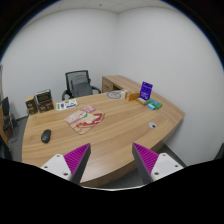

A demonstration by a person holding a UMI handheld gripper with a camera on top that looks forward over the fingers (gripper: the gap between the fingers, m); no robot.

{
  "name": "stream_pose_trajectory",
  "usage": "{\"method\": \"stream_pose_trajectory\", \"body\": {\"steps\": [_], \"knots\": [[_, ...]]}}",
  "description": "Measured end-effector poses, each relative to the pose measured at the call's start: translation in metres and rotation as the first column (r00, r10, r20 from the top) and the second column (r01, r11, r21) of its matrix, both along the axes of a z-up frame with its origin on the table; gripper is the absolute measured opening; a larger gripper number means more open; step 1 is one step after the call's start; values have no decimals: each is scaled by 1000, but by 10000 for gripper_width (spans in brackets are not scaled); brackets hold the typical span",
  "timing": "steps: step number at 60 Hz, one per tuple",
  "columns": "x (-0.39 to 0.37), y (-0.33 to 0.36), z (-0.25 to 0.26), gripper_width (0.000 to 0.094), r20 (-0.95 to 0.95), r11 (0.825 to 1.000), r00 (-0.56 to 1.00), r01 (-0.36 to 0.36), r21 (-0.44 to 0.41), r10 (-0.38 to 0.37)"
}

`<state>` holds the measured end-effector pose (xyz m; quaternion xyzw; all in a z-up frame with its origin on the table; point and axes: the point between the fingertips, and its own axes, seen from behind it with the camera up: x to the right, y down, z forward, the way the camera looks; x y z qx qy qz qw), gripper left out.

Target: Arrange mouse

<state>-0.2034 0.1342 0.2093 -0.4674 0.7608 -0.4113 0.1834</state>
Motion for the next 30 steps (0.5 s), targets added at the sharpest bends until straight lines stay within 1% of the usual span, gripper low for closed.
{"method": "stream_pose_trajectory", "body": {"steps": [6, 14, 25, 30], "knots": [[-1, -1, -4, 866, -8, 1000, 1000, -5, -3, 5], [-1, 7, -10, 867, -14, 999, 999, -33, 11, 33], [6, 32, -18, 866, -17, 996, 996, -89, 28, 90], [10, 50, -19, 867, -18, 992, 992, -126, 31, 126]]}}
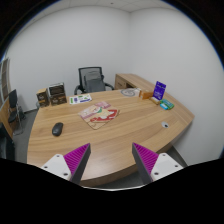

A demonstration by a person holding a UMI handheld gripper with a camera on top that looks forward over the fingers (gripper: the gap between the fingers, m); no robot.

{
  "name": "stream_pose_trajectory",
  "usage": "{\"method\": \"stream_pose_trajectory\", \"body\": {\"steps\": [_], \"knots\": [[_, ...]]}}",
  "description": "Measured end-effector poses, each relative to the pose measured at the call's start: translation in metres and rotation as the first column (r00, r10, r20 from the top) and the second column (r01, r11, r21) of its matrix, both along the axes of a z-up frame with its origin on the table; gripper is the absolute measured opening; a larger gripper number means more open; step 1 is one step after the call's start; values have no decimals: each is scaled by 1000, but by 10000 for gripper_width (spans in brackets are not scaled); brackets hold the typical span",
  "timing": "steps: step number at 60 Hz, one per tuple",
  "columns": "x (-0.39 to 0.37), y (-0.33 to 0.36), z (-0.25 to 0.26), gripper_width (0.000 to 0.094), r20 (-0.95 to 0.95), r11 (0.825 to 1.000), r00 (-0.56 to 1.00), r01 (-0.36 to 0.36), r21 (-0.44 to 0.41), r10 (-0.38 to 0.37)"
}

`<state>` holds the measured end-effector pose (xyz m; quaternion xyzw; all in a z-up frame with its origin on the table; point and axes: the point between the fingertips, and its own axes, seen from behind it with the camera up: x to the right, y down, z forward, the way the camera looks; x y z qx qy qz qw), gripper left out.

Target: Arrange mouse

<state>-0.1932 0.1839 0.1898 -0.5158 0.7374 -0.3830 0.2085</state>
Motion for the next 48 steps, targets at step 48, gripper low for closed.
{"method": "stream_pose_trajectory", "body": {"steps": [48], "knots": [[29, 206, -40, 867, -26, 957, 959, -281, 68, 283]]}}
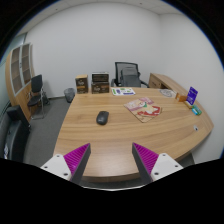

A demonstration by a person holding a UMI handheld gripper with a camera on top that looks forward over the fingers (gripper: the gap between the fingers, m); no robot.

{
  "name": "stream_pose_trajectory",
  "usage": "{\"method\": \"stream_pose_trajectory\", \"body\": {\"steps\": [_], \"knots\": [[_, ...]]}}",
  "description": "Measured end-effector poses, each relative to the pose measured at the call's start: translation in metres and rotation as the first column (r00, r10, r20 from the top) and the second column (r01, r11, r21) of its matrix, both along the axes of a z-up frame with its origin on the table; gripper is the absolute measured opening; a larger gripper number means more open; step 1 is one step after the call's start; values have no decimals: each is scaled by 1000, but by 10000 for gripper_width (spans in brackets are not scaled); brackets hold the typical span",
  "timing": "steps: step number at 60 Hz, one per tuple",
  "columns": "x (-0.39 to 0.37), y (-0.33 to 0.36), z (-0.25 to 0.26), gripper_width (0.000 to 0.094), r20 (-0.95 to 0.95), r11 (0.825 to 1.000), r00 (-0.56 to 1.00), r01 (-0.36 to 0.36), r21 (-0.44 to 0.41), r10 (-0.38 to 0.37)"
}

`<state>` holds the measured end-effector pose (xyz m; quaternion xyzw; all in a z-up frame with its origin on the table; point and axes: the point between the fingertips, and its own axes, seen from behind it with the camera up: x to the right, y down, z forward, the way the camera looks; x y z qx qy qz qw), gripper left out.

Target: Arrange mouse

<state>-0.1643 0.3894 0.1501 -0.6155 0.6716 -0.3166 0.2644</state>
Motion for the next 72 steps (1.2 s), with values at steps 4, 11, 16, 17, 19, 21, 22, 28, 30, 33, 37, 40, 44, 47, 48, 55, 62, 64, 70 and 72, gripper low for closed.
{"method": "stream_pose_trajectory", "body": {"steps": [4, 11, 16, 17, 19, 21, 22, 28, 30, 33, 37, 40, 44, 47, 48, 55, 62, 64, 70, 72], "knots": [[2, 7, -4, 866, -3, 1000, 1000, -13, -1, 13], [7, 16, -13, 867, -13, 999, 999, -38, -3, 38], [12, 19, -19, 866, -21, 999, 998, -51, -4, 51], [14, 20, -21, 866, -21, 999, 998, -54, -3, 54], [17, 21, -24, 865, -22, 998, 998, -59, -2, 59], [21, 22, -28, 864, -25, 998, 998, -64, -1, 64], [22, 22, -29, 865, -26, 998, 998, -64, -1, 64], [33, 24, -39, 865, -25, 997, 997, -74, 6, 74], [38, 24, -43, 866, -23, 997, 997, -76, 6, 76], [47, 24, -47, 866, -15, 997, 997, -76, 6, 76], [59, 25, -54, 865, -2, 996, 996, -87, 12, 87], [69, 26, -58, 867, 6, 995, 996, -94, 20, 94], [82, 25, -65, 867, 11, 995, 995, -96, 24, 95], [91, 26, -73, 867, 5, 995, 995, -100, 27, 100], [93, 25, -75, 867, 3, 995, 995, -100, 26, 100], [113, 24, -90, 869, -3, 995, 995, -101, 17, 101], [132, 26, -107, 868, -9, 994, 994, -110, 13, 111], [137, 26, -111, 868, -7, 994, 994, -114, 8, 114], [154, 28, -124, 867, -12, 993, 992, -122, 4, 122], [159, 29, -129, 867, -14, 992, 992, -123, 6, 123]]}}
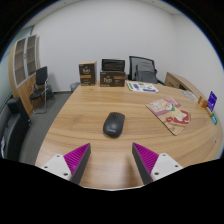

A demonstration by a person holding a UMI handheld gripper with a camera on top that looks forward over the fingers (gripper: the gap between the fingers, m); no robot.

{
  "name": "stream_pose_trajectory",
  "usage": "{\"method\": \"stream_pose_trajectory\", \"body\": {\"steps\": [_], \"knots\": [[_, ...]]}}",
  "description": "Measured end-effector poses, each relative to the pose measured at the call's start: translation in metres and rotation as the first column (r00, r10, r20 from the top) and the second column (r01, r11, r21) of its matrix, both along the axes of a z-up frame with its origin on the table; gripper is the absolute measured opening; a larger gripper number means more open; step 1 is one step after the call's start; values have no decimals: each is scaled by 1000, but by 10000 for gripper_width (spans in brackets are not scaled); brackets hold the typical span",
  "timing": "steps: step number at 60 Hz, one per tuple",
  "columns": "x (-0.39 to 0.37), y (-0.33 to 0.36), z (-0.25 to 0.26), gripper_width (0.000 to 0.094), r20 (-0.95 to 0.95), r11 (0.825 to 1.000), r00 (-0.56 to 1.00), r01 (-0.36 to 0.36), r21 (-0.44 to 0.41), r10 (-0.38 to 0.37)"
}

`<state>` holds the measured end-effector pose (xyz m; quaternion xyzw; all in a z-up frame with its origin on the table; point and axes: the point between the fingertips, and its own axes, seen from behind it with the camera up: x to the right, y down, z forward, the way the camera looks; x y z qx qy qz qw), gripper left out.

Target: Arrange mouse

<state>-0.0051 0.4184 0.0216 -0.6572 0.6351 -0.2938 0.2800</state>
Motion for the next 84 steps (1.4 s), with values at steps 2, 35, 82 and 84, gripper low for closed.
{"method": "stream_pose_trajectory", "body": {"steps": [2, 35, 82, 84], "knots": [[6, 1, -4, 868, -2, 1000, 1000, -1, 1, 1], [92, 1, -27, 869, 0, 1000, 1000, -13, -7, 13], [139, 8, -37, 510, 1, 999, 1000, 5, 31, -5], [139, 8, -37, 505, 3, 1000, 1000, 1, 28, -1]]}}
